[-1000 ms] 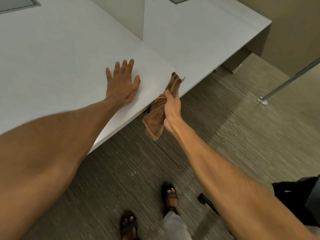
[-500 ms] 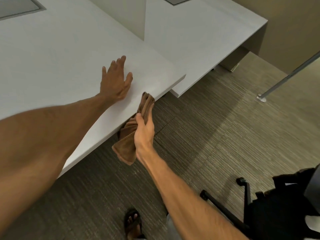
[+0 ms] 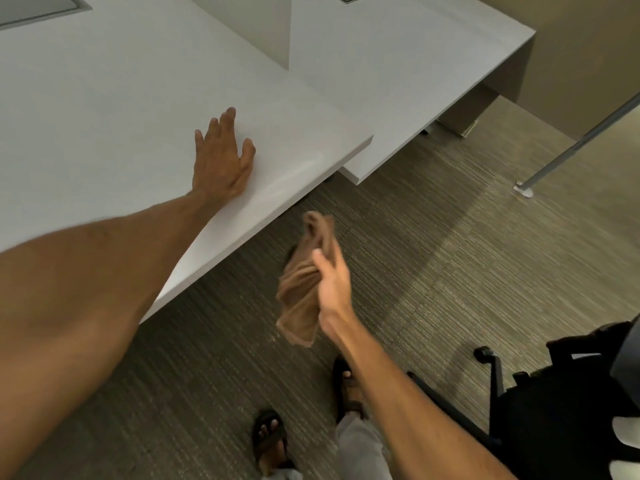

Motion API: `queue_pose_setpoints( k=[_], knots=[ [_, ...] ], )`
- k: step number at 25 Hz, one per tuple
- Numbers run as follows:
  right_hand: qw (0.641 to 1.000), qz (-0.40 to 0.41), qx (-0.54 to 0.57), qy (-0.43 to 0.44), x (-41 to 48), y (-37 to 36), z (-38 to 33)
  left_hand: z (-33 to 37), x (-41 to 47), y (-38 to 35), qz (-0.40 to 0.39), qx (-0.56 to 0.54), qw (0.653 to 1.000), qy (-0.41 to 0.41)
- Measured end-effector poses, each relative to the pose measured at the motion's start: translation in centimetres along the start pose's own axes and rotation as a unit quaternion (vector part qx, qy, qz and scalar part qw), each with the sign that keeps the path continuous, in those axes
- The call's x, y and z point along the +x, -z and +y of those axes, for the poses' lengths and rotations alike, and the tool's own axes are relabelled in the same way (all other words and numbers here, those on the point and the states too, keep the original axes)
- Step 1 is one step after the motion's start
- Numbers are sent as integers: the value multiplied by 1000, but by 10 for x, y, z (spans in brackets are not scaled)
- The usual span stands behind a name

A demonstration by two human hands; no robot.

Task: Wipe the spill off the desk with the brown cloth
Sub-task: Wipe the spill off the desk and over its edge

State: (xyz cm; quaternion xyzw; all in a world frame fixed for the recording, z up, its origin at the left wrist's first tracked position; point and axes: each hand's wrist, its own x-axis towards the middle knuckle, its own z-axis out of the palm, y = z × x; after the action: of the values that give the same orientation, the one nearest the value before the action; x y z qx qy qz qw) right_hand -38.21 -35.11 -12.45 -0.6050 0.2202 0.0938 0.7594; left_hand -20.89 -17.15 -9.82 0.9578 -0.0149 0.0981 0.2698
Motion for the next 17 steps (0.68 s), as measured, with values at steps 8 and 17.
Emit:
queue_pose_setpoints(
  k=[8, 17],
  knots=[
    [990, 65, 123, 31, 50, -38, -61, 2, -3, 1, 6, -7, 1000, 7],
    [998, 1, -42, 55, 5, -62, -35, 3, -3, -1, 6, 9, 1000, 5]
  ],
)
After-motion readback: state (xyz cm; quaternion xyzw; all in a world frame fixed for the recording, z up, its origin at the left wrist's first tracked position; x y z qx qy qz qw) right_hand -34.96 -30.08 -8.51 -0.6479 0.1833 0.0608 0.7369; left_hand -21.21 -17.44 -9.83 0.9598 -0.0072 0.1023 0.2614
